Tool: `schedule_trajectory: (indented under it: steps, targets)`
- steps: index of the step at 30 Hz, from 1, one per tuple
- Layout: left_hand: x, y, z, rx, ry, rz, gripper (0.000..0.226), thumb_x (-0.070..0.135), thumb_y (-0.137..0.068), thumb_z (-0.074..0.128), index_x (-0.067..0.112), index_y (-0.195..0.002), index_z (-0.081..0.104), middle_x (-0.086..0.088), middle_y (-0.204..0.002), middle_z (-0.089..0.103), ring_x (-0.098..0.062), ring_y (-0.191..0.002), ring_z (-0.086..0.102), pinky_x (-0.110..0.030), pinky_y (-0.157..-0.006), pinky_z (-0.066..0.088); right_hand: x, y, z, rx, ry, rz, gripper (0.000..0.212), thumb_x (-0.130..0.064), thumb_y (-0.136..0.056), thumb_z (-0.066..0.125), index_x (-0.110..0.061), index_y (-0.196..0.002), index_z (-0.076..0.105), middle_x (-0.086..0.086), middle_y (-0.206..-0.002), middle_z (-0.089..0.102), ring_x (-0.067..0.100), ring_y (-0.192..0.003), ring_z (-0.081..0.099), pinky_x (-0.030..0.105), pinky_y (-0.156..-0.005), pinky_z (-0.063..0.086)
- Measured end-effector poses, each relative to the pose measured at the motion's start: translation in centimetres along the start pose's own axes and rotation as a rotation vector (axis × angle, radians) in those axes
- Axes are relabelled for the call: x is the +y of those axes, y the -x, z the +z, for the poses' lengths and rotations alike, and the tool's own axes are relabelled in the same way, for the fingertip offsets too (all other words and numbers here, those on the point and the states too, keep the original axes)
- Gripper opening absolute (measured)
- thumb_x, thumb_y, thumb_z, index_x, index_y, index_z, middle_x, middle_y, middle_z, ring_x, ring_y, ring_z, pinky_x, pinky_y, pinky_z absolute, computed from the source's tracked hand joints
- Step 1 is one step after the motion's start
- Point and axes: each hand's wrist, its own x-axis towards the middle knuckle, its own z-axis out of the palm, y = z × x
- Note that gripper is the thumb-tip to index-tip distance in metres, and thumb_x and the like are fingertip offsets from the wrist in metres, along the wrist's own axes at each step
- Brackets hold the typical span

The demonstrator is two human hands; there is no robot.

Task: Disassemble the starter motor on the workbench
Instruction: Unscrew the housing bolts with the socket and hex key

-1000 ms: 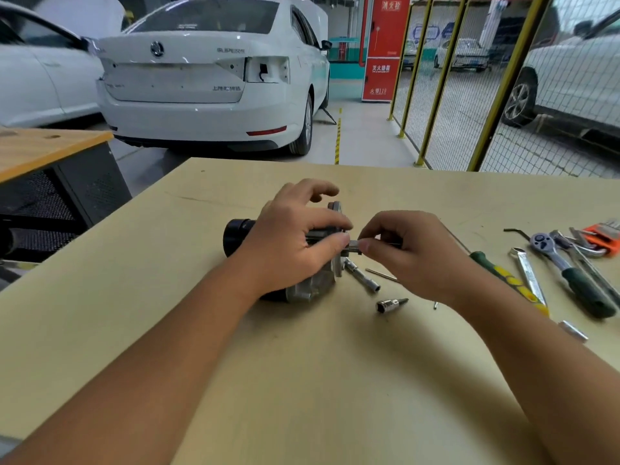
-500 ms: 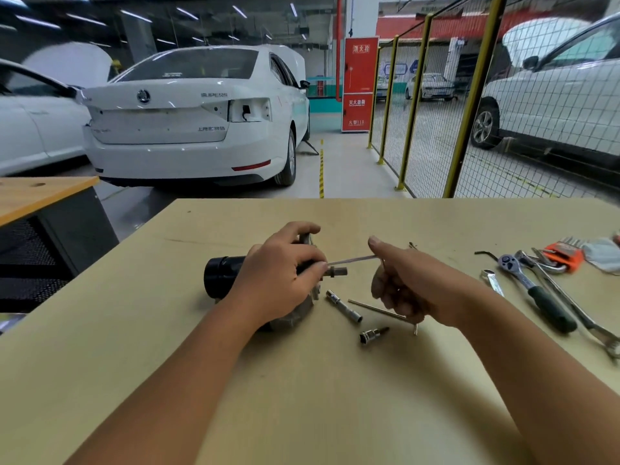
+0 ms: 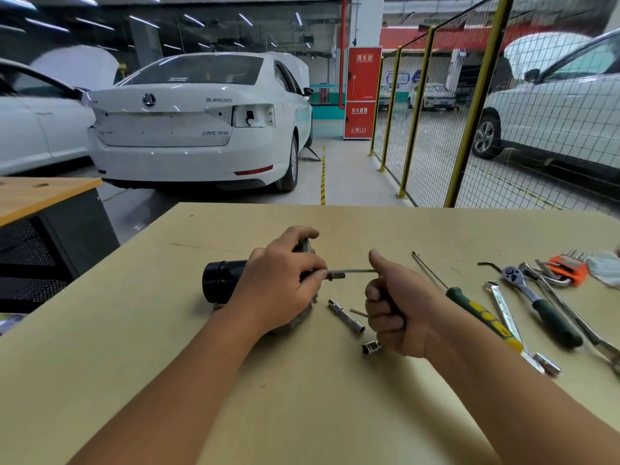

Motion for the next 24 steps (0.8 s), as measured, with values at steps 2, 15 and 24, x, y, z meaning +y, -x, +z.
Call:
schedule_trajectory:
  steps: [2, 15, 24]
  targets:
    - [0.1, 0.1, 0.0, 0.002, -0.002, 0.000, 0.020, 0.037, -0.093, 0.061, 0.030, -0.096, 0.080, 0.010, -0.141, 0.052, -0.012, -0.113, 0.059, -0.055, -0.096, 0.048, 0.1, -0.2, 0.1, -0.009, -0.056, 0.026, 0.066, -0.073, -0.091, 0.044, -0.021, -0.050, 0.043, -0.004, -0.052, 0.027, 0.012, -0.038, 0.018, 0.017, -0.037, 0.015]
    - [0.1, 0.1, -0.2, -0.024, 0.034, 0.002, 0.023, 0.040, -0.092, 0.059, 0.031, -0.097, 0.080, 0.009, -0.143, 0.049, -0.013, -0.112, 0.059, -0.054, -0.098, 0.047, 0.0, -1.4, -0.3, -0.244, -0.400, 0.128, 0.042, -0.038, -0.093, 0.045, -0.021, -0.056, 0.040, -0.007, -0.047, 0.021, 0.007, -0.030, 0.017, 0.012, -0.029, 0.012]
    - [0.3, 0.5, -1.1, -0.063, 0.085, -0.015, 0.060, 0.054, -0.081, 0.074, 0.049, -0.138, 0.055, 0.015, -0.147, 0.046, -0.011, -0.122, 0.057, -0.050, -0.106, 0.047, 0.4, -1.4, 0.7, -0.249, -0.624, 0.061, 0.038, -0.028, -0.090, 0.045, -0.020, -0.054, 0.038, -0.008, -0.046, 0.020, 0.006, -0.033, 0.011, 0.013, -0.035, 0.006]
